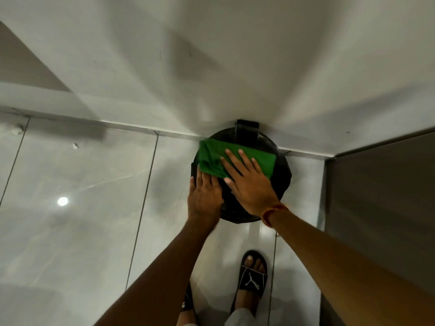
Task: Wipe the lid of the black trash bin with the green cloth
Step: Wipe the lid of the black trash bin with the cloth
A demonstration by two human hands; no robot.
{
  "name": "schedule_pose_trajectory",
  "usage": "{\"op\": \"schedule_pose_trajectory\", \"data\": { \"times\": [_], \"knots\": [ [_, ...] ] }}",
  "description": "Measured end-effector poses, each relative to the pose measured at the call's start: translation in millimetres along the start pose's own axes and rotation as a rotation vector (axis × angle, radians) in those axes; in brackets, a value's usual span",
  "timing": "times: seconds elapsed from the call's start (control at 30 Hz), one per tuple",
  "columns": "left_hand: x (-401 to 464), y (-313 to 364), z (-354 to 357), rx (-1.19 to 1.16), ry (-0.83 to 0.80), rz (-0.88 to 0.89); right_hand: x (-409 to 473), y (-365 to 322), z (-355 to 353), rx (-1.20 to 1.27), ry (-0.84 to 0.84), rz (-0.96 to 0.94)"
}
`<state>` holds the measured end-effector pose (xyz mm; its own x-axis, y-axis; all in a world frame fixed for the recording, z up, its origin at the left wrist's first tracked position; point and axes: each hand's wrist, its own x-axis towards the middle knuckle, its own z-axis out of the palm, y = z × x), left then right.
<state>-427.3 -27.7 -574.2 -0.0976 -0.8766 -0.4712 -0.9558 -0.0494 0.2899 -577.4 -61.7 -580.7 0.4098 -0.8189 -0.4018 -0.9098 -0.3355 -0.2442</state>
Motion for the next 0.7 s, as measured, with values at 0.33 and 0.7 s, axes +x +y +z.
{"op": "schedule_pose_trajectory", "data": {
  "times": [0.33,0.7],
  "knots": [
    [0,-1,3,0.010,0.006,0.000,20,-14,11,0.110,0.128,0.253],
    [4,-2,5,0.013,-0.019,-0.005,-27,63,4,0.532,0.180,0.545]
  ]
}}
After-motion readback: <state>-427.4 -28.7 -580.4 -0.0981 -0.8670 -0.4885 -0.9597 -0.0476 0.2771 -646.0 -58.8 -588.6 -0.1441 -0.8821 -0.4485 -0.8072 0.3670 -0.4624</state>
